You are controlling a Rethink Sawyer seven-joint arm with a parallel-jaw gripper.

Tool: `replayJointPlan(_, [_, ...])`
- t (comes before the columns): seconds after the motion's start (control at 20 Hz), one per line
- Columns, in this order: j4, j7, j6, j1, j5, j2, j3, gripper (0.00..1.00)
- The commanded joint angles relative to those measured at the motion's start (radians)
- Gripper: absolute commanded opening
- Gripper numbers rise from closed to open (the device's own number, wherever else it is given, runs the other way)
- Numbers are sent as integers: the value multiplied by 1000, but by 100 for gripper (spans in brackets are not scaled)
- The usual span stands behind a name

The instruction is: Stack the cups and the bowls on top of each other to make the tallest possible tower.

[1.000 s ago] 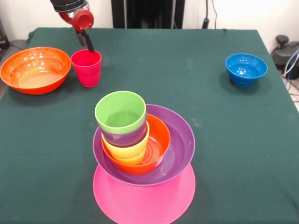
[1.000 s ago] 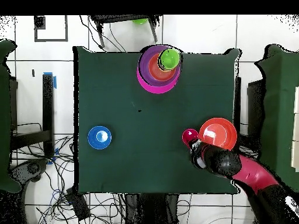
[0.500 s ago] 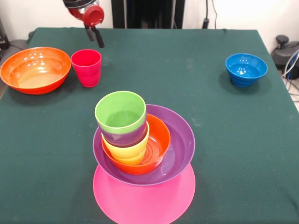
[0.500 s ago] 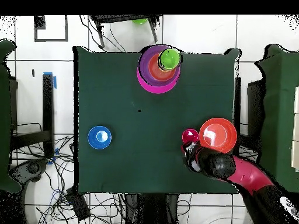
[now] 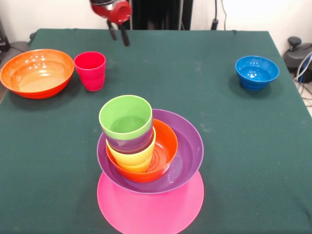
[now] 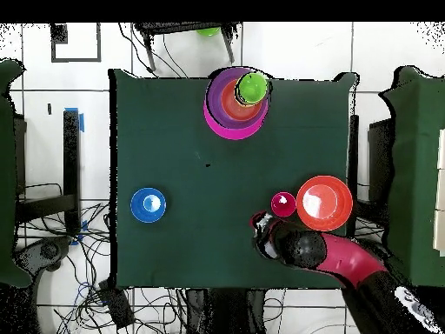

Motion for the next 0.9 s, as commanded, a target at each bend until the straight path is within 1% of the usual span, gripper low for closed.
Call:
replayJointPlan(0.05, [90,142,-138,134,56,-48,94,100])
replayJointPlan(0.15, [91,148,-162,171,64,-83,91,100])
replayJointPlan(0.2, [82,128,-182,181,50,-92,100,100])
replayJointPlan(0.25, [79,107,-183,178,51,-91,115,100])
replayJointPlan(0.35, [66,86,-191,192,43,-105,118,100])
replayJointPlan(0.45, [61,66,-194,192,34,-112,129,100])
replayJointPlan(0.5, [66,67,-199,202,31,-136,128,100])
replayJointPlan(0.6, [85,67,-198,209,34,-170,138,100])
replayJointPlan(0.7, [101,60,-172,210,47,-203,160,100])
replayJointPlan(0.8, [108,39,-140,199,59,-220,194,100])
replayJointPlan(0.9, [116,43,-129,209,66,-238,199,100])
